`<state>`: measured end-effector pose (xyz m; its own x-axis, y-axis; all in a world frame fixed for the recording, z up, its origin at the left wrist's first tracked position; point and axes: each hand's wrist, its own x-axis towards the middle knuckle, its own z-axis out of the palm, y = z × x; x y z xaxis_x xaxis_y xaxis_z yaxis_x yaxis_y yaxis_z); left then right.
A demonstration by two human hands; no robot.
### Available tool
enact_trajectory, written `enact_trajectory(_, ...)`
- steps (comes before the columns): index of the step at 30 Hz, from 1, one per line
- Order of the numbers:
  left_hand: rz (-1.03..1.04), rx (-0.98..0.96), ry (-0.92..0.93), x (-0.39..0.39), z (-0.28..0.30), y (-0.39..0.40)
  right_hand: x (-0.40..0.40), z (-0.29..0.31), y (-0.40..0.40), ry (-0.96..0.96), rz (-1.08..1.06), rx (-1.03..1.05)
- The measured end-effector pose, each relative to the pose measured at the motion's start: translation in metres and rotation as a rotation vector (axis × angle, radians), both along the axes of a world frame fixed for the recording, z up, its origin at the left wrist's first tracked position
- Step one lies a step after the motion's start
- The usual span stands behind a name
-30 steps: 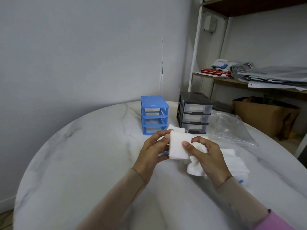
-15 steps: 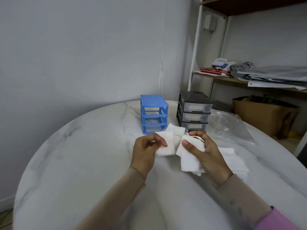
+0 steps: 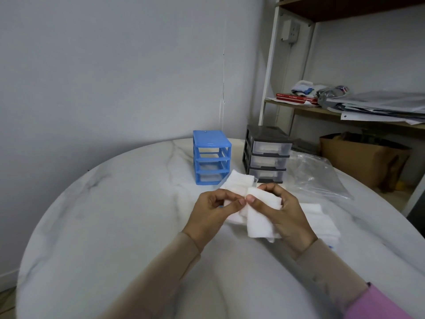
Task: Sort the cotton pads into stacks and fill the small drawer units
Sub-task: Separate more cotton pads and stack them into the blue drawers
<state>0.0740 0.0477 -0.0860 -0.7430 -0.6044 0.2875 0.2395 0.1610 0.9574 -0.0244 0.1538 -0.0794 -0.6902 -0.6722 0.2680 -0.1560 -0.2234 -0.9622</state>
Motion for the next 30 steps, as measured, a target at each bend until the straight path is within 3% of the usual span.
enact_trajectory(12,0.100,-0.147,-0.086,-0.005,-0.008,-0.005,0.000,-0.003,0.001,0.054,0.086,0.067)
enact_trajectory(23,0.177,-0.009,0.012,-0.003,-0.003,-0.011,-0.006,-0.009,0.000,0.050,0.050,0.152)
enact_trajectory(26,0.168,0.004,0.026,-0.002,-0.001,-0.009,-0.007,-0.007,0.000,0.025,-0.005,0.102)
enact_trajectory(30,0.085,0.159,0.030,0.001,0.005,-0.004,-0.004,-0.003,0.001,0.047,0.015,0.026)
